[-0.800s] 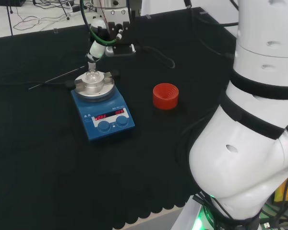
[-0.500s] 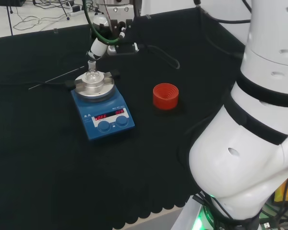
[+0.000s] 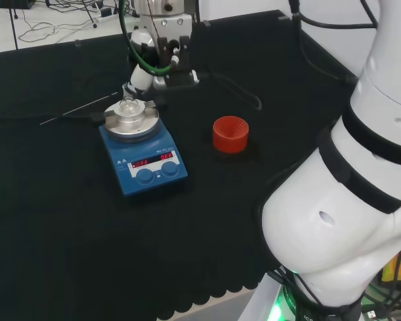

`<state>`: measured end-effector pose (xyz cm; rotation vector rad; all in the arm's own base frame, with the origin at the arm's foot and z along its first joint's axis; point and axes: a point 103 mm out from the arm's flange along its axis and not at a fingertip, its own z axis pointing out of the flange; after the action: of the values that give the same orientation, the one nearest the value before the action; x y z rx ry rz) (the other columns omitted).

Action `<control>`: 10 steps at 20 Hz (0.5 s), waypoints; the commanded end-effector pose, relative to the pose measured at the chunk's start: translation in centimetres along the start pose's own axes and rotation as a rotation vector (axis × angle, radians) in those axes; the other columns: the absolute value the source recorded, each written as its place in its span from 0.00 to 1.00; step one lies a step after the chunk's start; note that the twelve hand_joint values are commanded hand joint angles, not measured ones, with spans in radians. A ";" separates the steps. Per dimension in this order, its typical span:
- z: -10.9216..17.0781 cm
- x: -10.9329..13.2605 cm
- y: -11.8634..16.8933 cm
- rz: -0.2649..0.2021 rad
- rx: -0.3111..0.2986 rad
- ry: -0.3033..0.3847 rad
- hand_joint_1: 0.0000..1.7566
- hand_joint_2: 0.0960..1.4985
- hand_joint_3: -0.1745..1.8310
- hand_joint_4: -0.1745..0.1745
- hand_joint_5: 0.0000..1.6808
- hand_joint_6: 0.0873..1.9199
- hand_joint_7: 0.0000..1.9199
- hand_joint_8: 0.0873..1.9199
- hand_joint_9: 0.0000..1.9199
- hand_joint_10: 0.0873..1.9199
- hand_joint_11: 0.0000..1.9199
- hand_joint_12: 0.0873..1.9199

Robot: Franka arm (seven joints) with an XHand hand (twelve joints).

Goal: Turn on the heater.

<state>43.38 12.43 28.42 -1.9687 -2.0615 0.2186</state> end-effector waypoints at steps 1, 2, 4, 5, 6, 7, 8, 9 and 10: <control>4.1 1.0 -4.9 0.003 0.065 -0.056 0.58 0.36 0.46 0.39 0.33 0.33 0.43 0.39 0.51 0.30 0.25 0.66; 4.5 1.0 -5.2 0.003 0.074 -0.060 0.59 0.36 0.46 0.38 0.33 0.33 0.45 0.39 0.53 0.31 0.27 0.66; 5.3 1.0 -5.8 0.005 0.087 -0.061 0.59 0.36 0.46 0.38 0.32 0.33 0.49 0.41 0.57 0.32 0.29 0.65; 5.7 1.0 -6.2 0.006 0.093 -0.061 0.59 0.36 0.46 0.37 0.33 0.33 0.51 0.42 0.59 0.33 0.31 0.64; 6.1 1.0 -6.5 0.006 0.101 -0.059 0.60 0.37 0.46 0.35 0.33 0.33 0.53 0.43 0.61 0.34 0.35 0.62; 6.6 1.0 -6.7 0.006 0.110 -0.056 0.60 0.37 0.46 0.33 0.33 0.33 0.55 0.44 0.62 0.35 0.38 0.60; 7.1 1.1 -7.0 0.007 0.117 -0.047 0.60 0.37 0.46 0.31 0.33 0.33 0.57 0.46 0.64 0.37 0.41 0.58; 7.7 1.1 -7.3 0.010 0.127 -0.039 0.60 0.37 0.46 0.29 0.33 0.33 0.59 0.48 0.66 0.38 0.43 0.56; 8.3 1.1 -7.6 0.012 0.136 -0.042 0.60 0.38 0.46 0.28 0.33 0.33 0.60 0.49 0.67 0.39 0.45 0.55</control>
<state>35.66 13.07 24.41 -1.9276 -2.0257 0.3778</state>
